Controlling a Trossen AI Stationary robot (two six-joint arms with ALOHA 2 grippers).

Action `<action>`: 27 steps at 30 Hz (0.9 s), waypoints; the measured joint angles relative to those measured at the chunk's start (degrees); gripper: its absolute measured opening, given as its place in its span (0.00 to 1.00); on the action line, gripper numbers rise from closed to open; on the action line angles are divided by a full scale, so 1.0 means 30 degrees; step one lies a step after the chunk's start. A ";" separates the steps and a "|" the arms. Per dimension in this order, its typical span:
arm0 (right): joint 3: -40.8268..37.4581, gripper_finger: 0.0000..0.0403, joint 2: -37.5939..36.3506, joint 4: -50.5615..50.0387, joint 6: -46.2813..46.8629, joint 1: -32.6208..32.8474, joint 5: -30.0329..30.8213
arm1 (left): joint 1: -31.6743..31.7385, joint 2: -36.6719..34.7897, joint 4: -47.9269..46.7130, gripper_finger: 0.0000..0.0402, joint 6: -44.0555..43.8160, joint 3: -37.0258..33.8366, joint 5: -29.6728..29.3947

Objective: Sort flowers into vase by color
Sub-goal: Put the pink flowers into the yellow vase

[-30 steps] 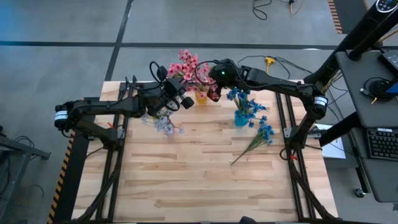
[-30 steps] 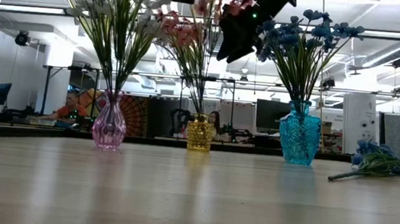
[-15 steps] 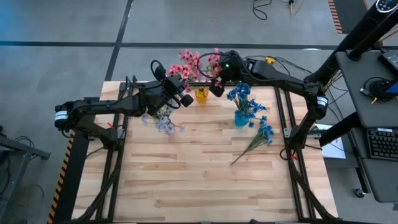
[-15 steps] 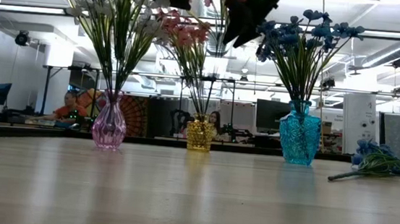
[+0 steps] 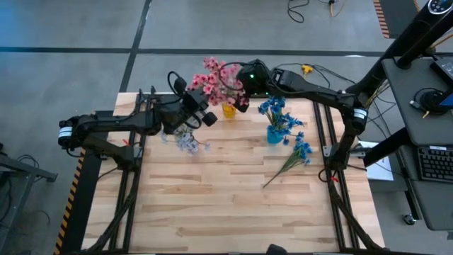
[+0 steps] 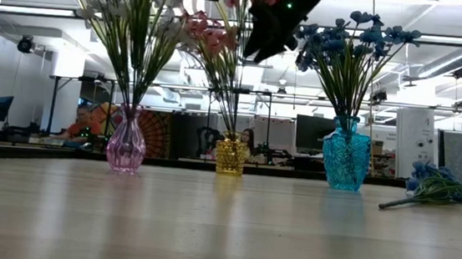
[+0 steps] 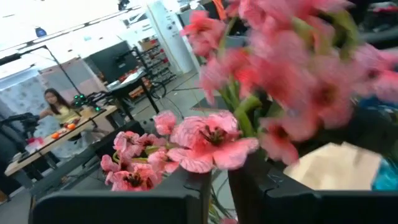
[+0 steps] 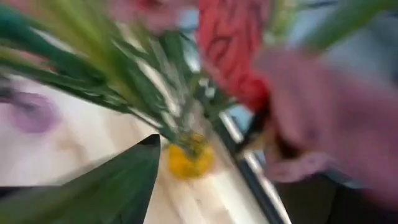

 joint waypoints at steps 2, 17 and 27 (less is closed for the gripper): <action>0.0007 0.69 0.0102 0.0122 -0.0024 -0.0063 -0.0357 | -0.0335 -0.0313 -0.0517 0.11 0.0017 0.0000 0.0104; 0.0068 0.69 0.0157 -0.1368 0.0109 -0.0231 0.2453 | -0.1139 -0.0954 -0.1510 0.26 -0.0874 -0.0007 -0.0068; 0.0000 0.69 0.0285 -0.1219 -0.0888 -0.0258 -0.0470 | -0.3594 -0.1253 -0.1643 0.29 0.0371 -0.0007 -0.0061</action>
